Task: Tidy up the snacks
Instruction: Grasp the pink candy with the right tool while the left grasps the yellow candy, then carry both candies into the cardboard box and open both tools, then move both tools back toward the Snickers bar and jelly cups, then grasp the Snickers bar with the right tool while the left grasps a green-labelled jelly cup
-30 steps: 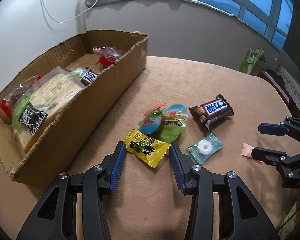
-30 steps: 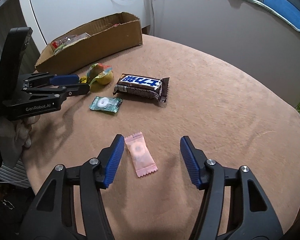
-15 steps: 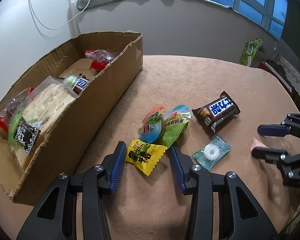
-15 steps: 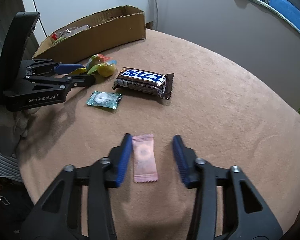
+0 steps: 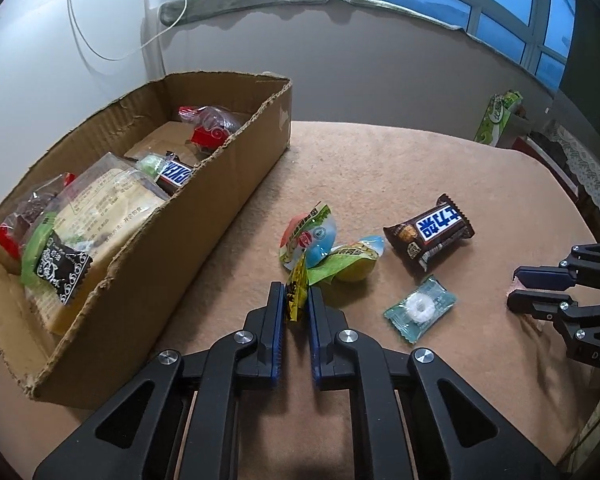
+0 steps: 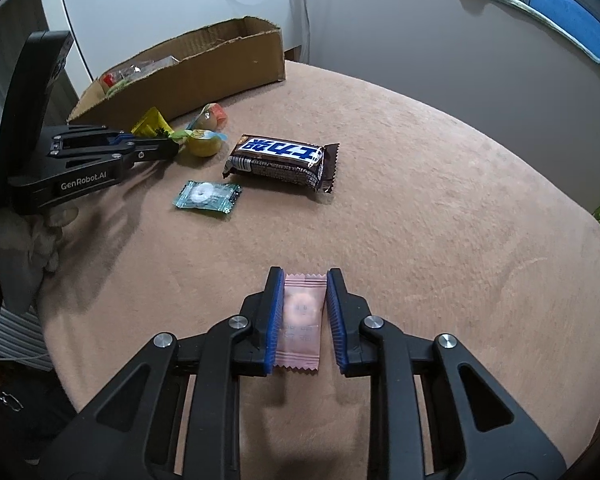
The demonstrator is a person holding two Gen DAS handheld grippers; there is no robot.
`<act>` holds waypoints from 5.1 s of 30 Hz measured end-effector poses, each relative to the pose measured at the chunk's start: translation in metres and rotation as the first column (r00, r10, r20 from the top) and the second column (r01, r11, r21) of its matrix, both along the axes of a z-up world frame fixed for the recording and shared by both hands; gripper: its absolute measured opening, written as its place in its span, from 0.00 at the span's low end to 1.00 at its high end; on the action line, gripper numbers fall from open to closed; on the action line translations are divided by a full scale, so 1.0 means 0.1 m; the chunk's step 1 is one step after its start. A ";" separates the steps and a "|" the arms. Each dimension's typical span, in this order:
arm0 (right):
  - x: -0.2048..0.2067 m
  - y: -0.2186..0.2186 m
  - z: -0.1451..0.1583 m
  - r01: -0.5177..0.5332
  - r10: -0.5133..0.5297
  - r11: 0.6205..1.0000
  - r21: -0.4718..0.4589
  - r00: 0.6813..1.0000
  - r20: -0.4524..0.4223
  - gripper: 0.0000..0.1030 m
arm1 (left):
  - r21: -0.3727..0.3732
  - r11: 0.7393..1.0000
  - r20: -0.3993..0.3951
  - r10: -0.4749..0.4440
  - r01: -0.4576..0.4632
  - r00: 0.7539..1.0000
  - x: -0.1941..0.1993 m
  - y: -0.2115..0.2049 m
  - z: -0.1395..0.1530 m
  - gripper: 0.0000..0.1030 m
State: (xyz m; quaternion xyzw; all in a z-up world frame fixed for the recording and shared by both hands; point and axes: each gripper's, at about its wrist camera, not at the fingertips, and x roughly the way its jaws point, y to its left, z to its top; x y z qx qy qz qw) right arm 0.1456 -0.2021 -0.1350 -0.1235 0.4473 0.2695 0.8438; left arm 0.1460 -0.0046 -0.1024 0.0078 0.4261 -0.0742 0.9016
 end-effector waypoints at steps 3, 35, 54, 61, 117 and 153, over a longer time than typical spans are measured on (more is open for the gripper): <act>-0.02 -0.04 0.03 0.011 -0.011 1.000 0.009 1.000 0.011 0.22 | -0.009 1.000 0.009 0.001 -0.001 1.000 -0.04 0.02 0.02 0.09; 0.21 0.48 0.99 -0.050 0.031 0.994 0.093 0.981 0.193 0.22 | -0.075 0.993 0.166 0.098 -0.087 0.981 -0.38 0.71 0.68 0.09; 0.68 1.52 1.17 -0.149 0.124 0.981 0.126 0.975 0.184 0.22 | -0.069 0.985 0.190 0.169 -0.159 0.967 -0.18 1.22 0.73 0.09; 0.86 1.88 1.07 -0.169 0.151 0.978 0.121 0.977 0.149 0.22 | -0.071 0.980 0.176 0.194 -0.184 0.965 -0.05 1.37 0.67 0.09; 0.72 0.66 1.08 0.018 -0.035 0.989 0.146 0.993 0.113 0.77 | -0.164 0.982 0.198 0.121 -0.089 0.973 -0.35 0.82 0.82 0.40; 0.79 0.66 0.12 -0.444 0.444 0.887 -0.127 0.895 -0.027 0.74 | -0.179 0.979 -0.040 0.090 -0.096 0.995 0.11 -0.12 0.04 0.40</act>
